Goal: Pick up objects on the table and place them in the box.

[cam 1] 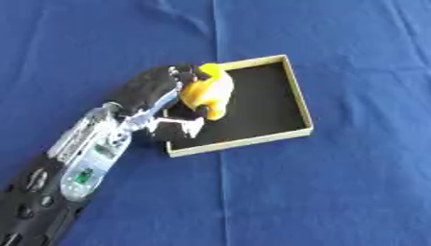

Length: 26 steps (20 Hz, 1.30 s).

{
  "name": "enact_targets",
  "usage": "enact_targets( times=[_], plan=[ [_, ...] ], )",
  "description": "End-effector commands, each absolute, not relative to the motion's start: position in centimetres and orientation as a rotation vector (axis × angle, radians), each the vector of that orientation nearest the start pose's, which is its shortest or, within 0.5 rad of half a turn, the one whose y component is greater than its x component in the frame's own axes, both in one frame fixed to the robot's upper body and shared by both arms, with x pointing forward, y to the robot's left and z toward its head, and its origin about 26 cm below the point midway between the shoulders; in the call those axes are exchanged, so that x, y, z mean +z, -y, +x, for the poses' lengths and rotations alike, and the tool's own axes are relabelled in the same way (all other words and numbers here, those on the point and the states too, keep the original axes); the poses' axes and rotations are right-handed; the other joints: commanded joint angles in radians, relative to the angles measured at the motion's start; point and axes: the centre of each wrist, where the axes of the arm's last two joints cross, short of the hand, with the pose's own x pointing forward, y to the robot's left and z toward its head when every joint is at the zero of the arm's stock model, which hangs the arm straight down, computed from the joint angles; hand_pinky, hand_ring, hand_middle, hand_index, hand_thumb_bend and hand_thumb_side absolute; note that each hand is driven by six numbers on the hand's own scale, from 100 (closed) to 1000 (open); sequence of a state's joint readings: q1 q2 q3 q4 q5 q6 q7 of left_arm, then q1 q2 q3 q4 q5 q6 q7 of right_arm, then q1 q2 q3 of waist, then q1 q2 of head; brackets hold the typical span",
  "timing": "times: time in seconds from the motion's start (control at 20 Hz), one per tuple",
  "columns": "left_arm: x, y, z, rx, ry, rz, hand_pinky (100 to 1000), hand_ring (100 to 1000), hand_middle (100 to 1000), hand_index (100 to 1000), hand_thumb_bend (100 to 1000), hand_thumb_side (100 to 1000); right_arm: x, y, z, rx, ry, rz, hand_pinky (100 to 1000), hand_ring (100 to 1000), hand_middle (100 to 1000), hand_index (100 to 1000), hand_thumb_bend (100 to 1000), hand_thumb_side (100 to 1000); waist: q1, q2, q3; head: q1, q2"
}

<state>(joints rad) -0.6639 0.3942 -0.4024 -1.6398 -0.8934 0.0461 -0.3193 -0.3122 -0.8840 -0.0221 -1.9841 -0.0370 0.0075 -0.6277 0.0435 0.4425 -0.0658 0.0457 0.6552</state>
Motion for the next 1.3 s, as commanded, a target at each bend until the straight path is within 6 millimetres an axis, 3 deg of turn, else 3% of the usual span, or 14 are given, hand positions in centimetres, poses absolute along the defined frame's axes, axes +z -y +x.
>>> enact_targets(
  times=[0.05,0.15,0.35,0.45,0.65,0.85,1.15,1.3],
  plan=[
    [19.4,-16.2,36.8,-1.641,1.745,0.895,934,923,871,995,262,677,28.2,33.1,28.6,0.180,2.444,-0.923,796,887,726,789,100,819,-0.005,-0.018,-0.002,0.004,-0.014],
    [19.4,-16.2,36.8,-1.666,1.731,0.928,946,945,883,1000,317,843,28.1,33.1,28.6,0.183,2.442,-0.922,796,887,725,789,100,820,-0.005,-0.019,-0.001,0.003,-0.015],
    [19.8,-16.3,36.7,-1.634,1.729,1.026,960,983,893,1000,443,999,28.0,33.1,28.6,0.186,2.435,-0.922,796,888,725,789,100,821,-0.005,-0.019,-0.001,0.003,-0.018],
    [19.9,-16.4,36.5,-1.600,1.746,1.064,959,985,891,1000,459,1000,27.9,33.1,28.6,0.187,2.431,-0.922,796,888,725,788,100,822,-0.004,-0.019,0.000,0.002,-0.018],
    [20.6,-16.3,35.8,-1.558,1.798,1.109,955,985,888,1000,384,940,27.8,33.1,28.6,0.189,2.424,-0.926,796,888,725,788,100,823,-0.003,-0.018,0.002,0.001,-0.019],
    [22.6,-16.6,34.2,-1.507,1.895,1.155,945,978,885,1000,348,885,27.7,33.1,28.5,0.192,2.420,-0.932,796,889,725,788,100,823,-0.001,-0.016,0.006,-0.003,-0.018],
    [27.8,-18.2,30.8,-1.319,2.086,1.206,945,971,880,983,484,925,27.6,33.3,28.5,0.186,2.417,-0.941,795,890,725,788,100,822,0.001,-0.017,0.020,-0.024,-0.007],
    [29.0,-18.9,30.6,-1.265,2.132,1.198,942,969,877,976,471,908,27.6,33.3,28.5,0.188,2.416,-0.941,796,890,725,789,100,822,0.001,-0.018,0.021,-0.031,-0.006]
  ],
)
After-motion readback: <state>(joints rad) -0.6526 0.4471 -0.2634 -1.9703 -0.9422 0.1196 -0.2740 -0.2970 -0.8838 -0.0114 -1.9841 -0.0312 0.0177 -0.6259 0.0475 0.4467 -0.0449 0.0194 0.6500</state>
